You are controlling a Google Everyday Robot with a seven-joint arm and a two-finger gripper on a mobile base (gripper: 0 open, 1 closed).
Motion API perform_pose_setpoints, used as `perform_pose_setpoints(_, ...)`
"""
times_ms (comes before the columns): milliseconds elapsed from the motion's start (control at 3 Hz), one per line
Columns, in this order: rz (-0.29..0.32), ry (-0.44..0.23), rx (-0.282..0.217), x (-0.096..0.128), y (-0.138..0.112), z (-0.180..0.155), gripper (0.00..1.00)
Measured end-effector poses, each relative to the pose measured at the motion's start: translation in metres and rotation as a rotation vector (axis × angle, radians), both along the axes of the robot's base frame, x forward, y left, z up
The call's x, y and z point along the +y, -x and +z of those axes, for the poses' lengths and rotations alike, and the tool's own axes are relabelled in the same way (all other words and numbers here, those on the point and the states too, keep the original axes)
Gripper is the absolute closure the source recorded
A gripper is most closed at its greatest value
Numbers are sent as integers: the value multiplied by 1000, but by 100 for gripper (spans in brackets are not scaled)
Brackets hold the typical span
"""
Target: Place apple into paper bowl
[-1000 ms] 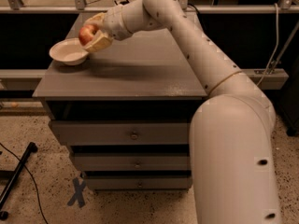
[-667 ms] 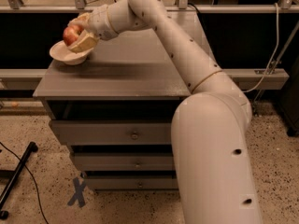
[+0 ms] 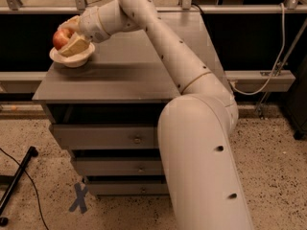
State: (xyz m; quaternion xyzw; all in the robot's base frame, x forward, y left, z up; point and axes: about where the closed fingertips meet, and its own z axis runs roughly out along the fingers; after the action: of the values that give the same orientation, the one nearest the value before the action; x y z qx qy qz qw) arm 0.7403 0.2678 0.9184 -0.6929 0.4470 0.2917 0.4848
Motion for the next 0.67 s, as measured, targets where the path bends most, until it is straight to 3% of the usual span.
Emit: perform_pose_setpoints(667,10,2,5,7,3,-4,15)
